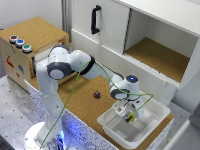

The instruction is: Put the yellow object in the drawer

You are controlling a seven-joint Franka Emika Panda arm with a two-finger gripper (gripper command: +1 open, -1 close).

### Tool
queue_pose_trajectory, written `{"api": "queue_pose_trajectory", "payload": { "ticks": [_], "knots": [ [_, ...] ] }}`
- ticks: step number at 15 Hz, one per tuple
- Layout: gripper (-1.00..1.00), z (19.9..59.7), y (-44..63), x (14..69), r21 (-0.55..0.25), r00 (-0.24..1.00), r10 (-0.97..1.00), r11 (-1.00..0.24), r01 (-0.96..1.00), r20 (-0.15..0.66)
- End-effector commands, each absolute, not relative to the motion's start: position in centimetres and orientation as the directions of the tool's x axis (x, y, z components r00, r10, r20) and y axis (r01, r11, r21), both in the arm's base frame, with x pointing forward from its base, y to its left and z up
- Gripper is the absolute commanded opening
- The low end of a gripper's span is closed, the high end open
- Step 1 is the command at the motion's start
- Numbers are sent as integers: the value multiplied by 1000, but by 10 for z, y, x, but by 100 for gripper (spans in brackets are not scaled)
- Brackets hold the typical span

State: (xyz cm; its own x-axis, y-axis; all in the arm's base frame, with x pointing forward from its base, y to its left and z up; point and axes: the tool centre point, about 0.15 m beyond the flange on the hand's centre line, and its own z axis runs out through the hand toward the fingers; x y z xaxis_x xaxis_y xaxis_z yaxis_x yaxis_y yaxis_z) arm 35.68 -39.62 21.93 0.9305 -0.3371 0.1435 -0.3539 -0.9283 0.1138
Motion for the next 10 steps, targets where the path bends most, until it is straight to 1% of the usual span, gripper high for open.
{"api": "queue_pose_trajectory", "payload": {
  "ticks": [1, 3, 5, 8, 10],
  "knots": [
    [-100, 225, -387, 350, 75, 900, -415, -901, -426, 133],
    [-100, 236, -386, 347, 78, 886, -438, -888, -453, 152],
    [-100, 260, -388, 345, 80, 864, -463, -871, -485, 198],
    [-100, 312, -387, 352, 74, 842, -455, -867, -493, 289],
    [-100, 352, -375, 362, 68, 839, -412, -884, -463, 356]
  ]
}}
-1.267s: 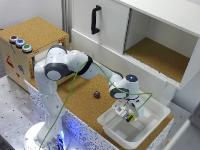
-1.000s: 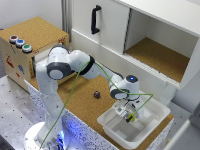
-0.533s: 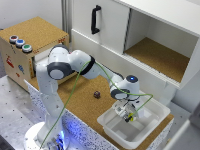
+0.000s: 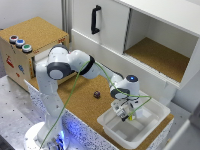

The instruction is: Put the yellow object in the drawer

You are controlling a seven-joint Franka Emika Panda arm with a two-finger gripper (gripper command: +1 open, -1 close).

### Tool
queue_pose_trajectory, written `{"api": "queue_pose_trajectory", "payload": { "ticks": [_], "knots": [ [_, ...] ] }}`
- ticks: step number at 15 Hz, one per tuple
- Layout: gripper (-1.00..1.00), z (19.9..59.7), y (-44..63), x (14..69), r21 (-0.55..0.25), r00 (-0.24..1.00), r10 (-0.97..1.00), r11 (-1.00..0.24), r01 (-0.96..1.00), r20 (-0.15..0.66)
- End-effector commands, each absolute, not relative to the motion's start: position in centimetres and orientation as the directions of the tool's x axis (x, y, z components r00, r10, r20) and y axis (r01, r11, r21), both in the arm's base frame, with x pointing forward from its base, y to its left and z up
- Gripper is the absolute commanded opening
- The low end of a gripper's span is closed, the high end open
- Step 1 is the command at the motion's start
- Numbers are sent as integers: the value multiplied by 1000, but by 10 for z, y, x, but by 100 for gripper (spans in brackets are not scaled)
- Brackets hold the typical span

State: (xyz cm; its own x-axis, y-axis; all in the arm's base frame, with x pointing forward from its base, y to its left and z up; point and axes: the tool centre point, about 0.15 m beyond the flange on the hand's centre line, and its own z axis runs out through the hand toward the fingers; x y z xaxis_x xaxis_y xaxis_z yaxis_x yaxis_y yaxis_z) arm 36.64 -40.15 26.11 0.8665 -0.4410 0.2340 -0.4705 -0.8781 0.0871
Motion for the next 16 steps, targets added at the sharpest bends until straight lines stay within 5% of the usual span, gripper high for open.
{"api": "queue_pose_trajectory", "payload": {
  "ticks": [1, 6, 12, 16],
  "knots": [
    [-100, 369, -367, 367, 57, 834, -395, -892, -449, 384],
    [-100, 442, -264, 391, -9, 851, -240, -964, -267, 466],
    [-100, 465, -81, 402, -93, 905, -67, -995, -31, 419],
    [-100, 482, 65, 386, -64, 897, 193, -969, 237, 398]
  ]
}}
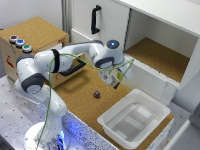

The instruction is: Put the yellow object in the drawer

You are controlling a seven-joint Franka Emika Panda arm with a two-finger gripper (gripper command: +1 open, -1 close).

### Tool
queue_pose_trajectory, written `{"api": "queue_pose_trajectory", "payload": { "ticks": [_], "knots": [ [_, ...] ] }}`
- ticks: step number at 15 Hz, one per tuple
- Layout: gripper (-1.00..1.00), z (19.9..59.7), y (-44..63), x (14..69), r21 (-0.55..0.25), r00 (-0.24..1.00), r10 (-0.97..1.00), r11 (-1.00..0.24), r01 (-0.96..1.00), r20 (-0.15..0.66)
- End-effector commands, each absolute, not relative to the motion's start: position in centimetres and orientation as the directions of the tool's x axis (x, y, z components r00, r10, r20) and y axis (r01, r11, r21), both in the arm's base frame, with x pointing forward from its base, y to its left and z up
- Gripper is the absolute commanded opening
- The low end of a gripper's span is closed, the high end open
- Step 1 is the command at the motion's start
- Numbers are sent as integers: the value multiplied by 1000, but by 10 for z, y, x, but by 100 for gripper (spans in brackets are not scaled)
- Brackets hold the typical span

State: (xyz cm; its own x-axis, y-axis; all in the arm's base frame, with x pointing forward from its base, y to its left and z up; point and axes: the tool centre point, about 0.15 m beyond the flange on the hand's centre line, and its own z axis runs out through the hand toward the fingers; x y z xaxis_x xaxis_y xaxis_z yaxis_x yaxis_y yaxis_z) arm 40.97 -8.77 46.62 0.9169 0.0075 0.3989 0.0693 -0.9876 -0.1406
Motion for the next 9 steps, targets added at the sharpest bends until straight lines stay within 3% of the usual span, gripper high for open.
{"api": "queue_pose_trajectory", "payload": {
  "ticks": [1, 5, 9],
  "knots": [
    [-100, 481, 89, 380, -109, 900, 230, -951, 288, 370],
    [-100, 465, 202, 336, -105, 825, 493, -838, 536, 276],
    [-100, 440, 287, 278, -136, 662, 718, -650, 748, 213]
  ]
}}
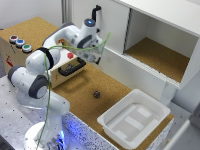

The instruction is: Put the yellow object in the drawer

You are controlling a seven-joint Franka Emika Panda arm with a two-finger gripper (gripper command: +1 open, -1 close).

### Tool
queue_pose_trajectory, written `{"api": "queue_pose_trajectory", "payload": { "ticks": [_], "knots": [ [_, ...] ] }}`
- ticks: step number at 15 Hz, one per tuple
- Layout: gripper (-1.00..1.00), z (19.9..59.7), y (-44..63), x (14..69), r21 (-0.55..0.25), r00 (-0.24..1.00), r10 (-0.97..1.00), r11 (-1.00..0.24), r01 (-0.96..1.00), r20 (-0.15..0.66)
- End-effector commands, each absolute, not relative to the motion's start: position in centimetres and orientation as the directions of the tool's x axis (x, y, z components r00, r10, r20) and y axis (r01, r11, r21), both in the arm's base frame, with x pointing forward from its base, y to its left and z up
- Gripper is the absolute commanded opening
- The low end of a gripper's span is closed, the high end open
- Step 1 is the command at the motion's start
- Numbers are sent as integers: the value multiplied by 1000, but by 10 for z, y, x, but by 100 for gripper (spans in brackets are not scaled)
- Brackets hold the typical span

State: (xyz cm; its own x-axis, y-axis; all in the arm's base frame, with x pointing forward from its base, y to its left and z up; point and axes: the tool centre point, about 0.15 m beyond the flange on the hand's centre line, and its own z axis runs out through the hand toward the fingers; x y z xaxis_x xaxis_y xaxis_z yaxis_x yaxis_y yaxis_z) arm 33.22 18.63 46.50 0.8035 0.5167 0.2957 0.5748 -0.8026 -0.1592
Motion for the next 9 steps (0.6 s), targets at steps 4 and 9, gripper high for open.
{"api": "queue_pose_trajectory", "payload": {
  "ticks": [4, 9],
  "knots": [
    [-100, 399, 310, 248, -64, 453, 879, -448, 892, 151],
    [-100, 335, 307, 257, -12, 308, 934, -311, 950, 182]
  ]
}}
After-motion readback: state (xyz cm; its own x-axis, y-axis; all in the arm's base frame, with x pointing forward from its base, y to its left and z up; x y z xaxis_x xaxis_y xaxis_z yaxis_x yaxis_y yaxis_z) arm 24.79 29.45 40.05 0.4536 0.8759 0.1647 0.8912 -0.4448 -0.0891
